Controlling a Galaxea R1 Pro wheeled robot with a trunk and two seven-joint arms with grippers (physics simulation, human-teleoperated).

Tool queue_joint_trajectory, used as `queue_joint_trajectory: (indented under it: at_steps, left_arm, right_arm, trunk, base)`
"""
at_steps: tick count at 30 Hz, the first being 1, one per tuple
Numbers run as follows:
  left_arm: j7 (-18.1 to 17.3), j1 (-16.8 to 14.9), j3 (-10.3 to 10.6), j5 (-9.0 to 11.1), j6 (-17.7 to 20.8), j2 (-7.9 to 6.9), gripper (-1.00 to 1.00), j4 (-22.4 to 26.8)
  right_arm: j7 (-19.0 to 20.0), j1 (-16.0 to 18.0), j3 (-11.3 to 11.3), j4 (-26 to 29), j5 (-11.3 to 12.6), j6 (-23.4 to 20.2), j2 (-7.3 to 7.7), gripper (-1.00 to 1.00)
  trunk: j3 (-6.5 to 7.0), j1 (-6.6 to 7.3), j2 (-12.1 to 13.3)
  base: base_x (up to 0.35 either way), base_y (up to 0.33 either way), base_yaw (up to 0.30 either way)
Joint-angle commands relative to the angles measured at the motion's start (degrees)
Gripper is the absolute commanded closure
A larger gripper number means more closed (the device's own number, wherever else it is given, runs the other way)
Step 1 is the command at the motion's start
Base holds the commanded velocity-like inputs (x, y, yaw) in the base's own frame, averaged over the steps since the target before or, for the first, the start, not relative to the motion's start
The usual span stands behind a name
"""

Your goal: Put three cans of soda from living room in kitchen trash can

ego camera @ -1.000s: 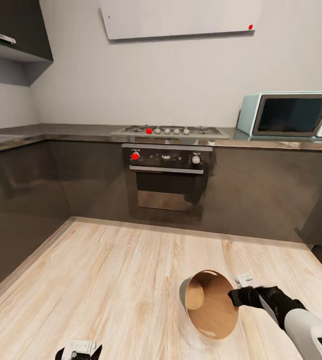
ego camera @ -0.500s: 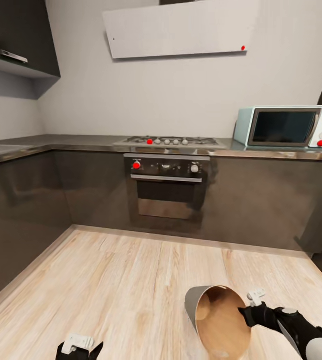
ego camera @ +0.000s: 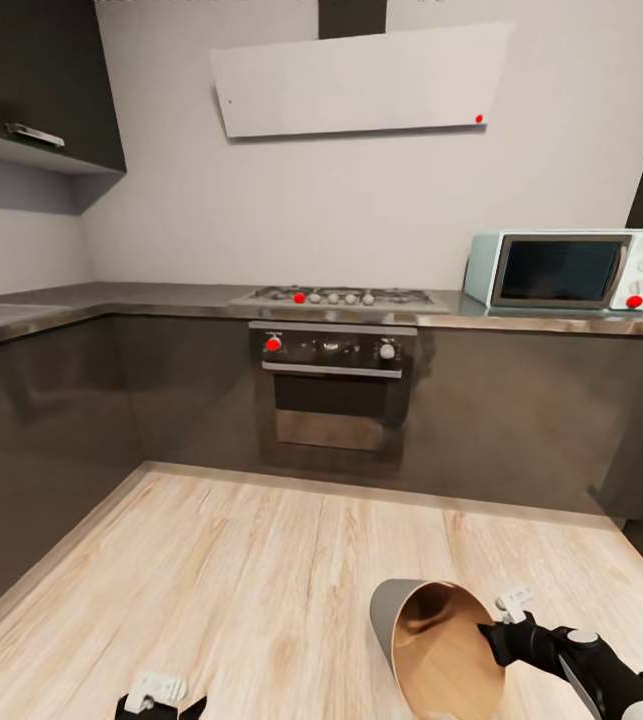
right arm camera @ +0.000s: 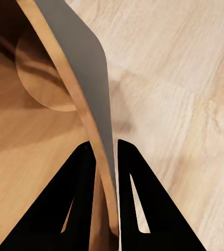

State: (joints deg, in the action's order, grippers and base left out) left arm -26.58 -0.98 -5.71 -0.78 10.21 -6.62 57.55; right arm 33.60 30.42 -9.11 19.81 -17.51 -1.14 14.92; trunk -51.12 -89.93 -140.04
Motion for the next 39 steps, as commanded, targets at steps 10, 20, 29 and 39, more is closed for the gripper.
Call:
queue_joint_trajectory:
  at_steps: [10,20,29,39]
  left_arm:
    - [0.19,-0.29,0.0,-0.03,-0.19,0.03,-1.0,-1.09]
    - [-0.04,-0.29,0.0,0.04,-0.27,0.01,-1.0,-1.05]
    - [-0.14,-0.27,0.0,0.07,-0.28,-0.06,-1.0,-1.04]
    - [-0.16,-0.27,0.0,0.07,-0.36,-0.06,-1.0,-1.04]
  right_arm:
    - [0.0,-0.01,-0.3,0.06,0.65,-0.09,-0.21,1.0]
    - [0.02,-0.01,-0.23,0.08,0.64,-0.09,-0.45,1.0]
    - [-0.1,-0.01,-0.37,0.14,0.72,-0.09,-0.5,1.0]
    - [-0.11,-0.01,-0.38,0.06,0.73,-0.09,-0.51,1.0]
  trunk:
    - [1.81,2.21,4.02]
    - [3.6,4.4,8.03]
    - [4.95,6.38,11.64]
    - [5.88,8.58,15.65]
  base:
    - [0.0,0.0,0.0]
    - [0.0,0.0,0.0]
    - [0.0,0.0,0.0]
    - [0.0,0.0,0.0]
